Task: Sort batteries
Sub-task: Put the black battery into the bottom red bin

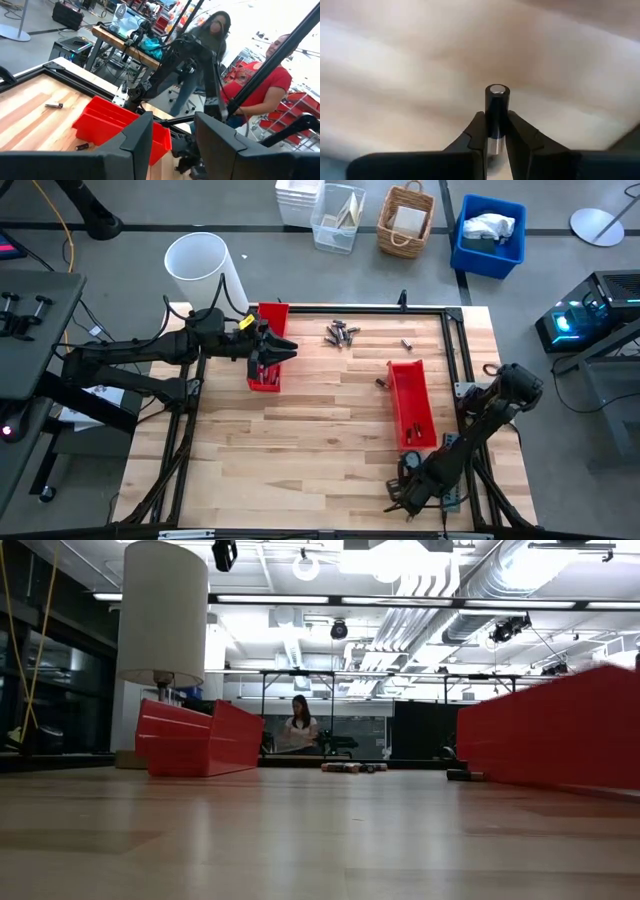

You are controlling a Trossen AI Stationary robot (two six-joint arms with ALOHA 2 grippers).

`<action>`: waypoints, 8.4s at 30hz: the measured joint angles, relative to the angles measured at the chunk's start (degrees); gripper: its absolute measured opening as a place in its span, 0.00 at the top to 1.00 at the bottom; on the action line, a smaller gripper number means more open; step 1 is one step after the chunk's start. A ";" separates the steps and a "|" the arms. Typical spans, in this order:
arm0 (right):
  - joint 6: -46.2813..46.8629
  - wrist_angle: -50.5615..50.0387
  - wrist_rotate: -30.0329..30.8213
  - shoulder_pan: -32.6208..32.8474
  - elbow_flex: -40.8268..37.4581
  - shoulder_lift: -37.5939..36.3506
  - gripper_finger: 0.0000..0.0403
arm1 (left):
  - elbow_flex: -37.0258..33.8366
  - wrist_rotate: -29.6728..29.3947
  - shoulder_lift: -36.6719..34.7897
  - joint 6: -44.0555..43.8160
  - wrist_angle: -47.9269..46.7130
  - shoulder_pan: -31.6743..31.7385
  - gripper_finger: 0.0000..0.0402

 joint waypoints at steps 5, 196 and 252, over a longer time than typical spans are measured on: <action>-6.98 -7.88 8.55 -0.70 9.78 -7.40 0.92 | -0.01 0.02 0.01 0.52 0.00 0.01 0.66; -104.53 -50.64 3.16 -60.71 31.84 26.53 0.47 | -0.02 1.77 -4.31 10.74 -14.72 11.66 0.66; -98.43 -40.42 3.96 -66.05 25.43 -4.87 0.92 | -0.02 1.64 -4.33 11.64 -13.16 16.23 0.66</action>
